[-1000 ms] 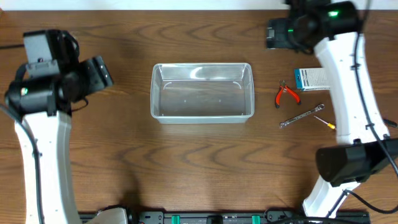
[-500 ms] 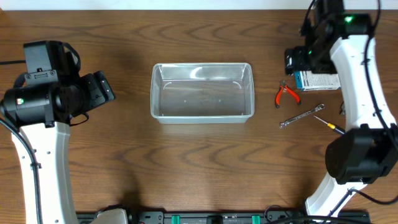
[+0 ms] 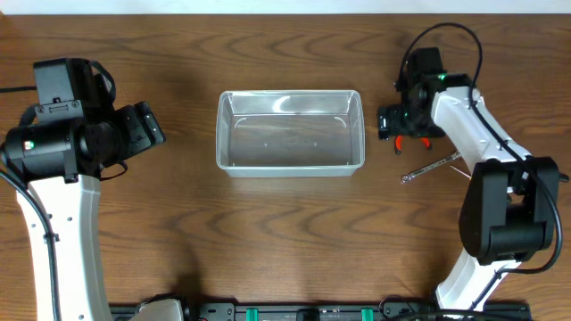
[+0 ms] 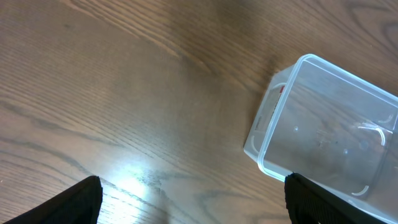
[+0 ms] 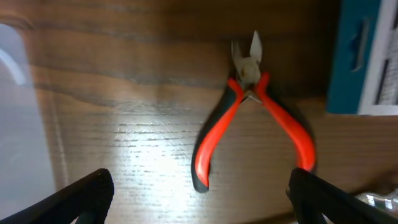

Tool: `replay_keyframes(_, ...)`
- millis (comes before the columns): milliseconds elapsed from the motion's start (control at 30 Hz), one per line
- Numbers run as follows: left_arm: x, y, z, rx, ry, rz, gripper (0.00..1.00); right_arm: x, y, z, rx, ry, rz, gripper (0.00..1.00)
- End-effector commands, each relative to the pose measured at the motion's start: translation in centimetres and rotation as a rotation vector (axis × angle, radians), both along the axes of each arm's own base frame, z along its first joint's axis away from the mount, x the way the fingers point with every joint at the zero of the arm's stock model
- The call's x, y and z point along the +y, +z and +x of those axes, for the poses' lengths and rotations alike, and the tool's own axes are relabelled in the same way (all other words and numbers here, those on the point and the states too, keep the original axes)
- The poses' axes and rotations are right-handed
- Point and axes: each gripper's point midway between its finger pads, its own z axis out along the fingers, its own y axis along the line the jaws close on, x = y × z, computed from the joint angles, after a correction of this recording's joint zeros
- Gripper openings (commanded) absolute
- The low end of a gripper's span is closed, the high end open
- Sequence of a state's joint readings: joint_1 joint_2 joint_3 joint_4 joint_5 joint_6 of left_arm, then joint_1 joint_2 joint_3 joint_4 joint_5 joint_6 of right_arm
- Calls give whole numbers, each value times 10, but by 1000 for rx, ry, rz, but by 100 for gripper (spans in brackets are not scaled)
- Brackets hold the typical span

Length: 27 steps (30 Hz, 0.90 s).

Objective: Pack container
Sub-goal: 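Release the container and move the right gripper over the red pliers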

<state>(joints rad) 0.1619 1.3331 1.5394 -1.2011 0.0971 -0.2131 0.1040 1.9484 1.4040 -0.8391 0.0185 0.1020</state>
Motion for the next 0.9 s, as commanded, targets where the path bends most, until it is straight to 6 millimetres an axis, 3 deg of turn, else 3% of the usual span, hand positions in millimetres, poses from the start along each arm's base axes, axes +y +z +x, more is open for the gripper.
replay_keyframes(0,2,-1,-1,5,14,5,86,-5,-12,-6,7,-62,-29,93)
replay_keyframes(367,2,-1,-1,5,14,5,86,-7,-30,-2,-51,-98,-31,87)
replay_keyframes(767,2,-2,-4,18,14,3,86,-11,-60,-25,-20,-126,-34,87)
replay_keyframes(867,1,-3,-5,23,14,3,87,-11,-62,-28,-12,-126,-35,82)
